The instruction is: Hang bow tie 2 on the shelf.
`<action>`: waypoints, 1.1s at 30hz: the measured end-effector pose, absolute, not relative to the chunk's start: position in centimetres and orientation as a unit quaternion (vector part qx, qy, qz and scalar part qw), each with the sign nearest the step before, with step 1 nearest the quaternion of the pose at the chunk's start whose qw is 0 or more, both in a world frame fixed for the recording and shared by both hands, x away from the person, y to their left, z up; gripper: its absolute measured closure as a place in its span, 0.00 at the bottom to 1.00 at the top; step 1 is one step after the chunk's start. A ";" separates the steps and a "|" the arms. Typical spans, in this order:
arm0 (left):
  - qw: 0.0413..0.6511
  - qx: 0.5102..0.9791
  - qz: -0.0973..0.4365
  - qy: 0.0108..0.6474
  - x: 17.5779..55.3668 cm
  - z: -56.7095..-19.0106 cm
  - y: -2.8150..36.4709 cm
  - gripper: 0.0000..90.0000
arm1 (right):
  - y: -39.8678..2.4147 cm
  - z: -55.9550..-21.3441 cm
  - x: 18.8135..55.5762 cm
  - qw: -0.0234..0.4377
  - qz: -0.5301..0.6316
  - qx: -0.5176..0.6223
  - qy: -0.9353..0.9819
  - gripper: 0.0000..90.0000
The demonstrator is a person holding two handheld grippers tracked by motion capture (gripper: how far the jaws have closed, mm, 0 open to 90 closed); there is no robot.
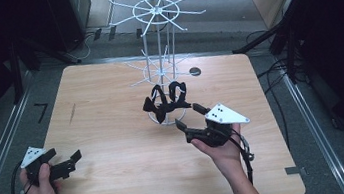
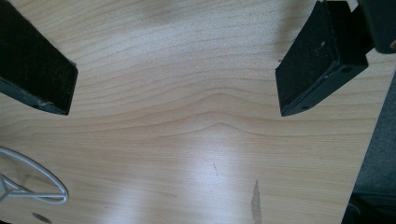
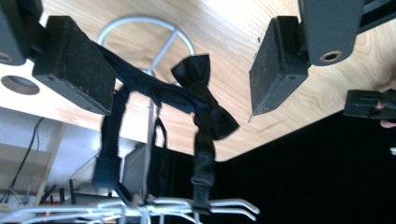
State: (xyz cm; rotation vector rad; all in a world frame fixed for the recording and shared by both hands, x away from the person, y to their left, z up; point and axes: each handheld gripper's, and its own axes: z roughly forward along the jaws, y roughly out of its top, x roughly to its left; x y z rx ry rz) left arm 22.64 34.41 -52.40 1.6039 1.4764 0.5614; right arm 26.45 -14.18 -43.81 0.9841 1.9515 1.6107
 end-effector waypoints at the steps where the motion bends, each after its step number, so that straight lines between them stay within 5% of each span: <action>1: 0.430 0.644 0.225 0.592 22.6 -52.4 34.4 0.00 | -14.4 -43.9 26.4 0.213 0.578 0.357 0.703 0.24; 33: 0.428 0.645 0.227 0.591 22.7 -52.4 34.4 0.00 | -20.5 -46.9 25.6 0.232 0.533 0.420 0.697 0.21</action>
